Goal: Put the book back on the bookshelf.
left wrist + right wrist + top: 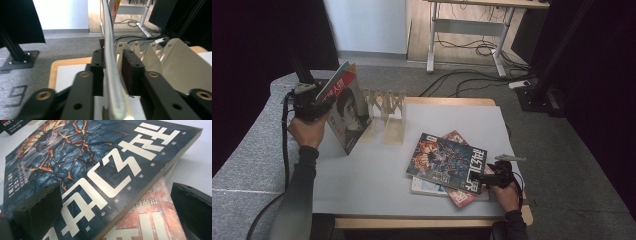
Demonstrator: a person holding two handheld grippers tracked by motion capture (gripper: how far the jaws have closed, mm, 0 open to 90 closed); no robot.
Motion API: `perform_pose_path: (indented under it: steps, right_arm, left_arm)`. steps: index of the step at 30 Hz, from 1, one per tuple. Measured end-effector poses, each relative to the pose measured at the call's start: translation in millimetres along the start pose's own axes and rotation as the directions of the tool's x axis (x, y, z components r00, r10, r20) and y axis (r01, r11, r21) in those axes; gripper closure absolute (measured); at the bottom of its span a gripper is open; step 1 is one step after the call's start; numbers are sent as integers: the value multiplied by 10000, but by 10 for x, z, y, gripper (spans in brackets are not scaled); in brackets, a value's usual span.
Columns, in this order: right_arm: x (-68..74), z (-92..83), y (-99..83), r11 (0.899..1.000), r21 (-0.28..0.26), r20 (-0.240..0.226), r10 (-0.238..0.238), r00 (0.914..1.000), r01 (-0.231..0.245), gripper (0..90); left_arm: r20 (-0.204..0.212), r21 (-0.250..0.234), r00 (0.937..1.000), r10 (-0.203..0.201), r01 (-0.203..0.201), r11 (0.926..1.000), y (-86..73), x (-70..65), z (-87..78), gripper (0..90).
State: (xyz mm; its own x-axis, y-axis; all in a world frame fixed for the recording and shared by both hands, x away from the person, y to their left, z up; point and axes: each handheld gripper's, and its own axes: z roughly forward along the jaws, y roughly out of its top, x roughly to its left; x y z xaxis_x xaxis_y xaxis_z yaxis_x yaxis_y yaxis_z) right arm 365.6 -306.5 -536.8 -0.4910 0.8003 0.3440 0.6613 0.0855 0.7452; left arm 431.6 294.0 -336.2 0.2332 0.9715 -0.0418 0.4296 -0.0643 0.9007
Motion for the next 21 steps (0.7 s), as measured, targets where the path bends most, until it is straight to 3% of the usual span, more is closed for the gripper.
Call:
perform_pose_path:
  steps: [3,7,14,21]
  right_arm:
    - [0,0,0,10000,0,0,0,10000,0,0]
    - [0,0,0,10000,-1,3,-2,10000,2,0]
    - [0,0,-1,10000,-9,2,-9,10000,9,0]
    - [0,0,-1,10000,7,2,-10,10000,10,0]
  left_arm:
    - [47,158,9994,343,-344,9993,-9,-20,-6,534]
    - [432,300,9976,539,-552,9980,-26,-17,-17,431]
    - [766,624,9958,499,-548,9965,-96,12,-42,251]
    - [1202,721,9921,370,-459,9963,-218,29,-108,178]
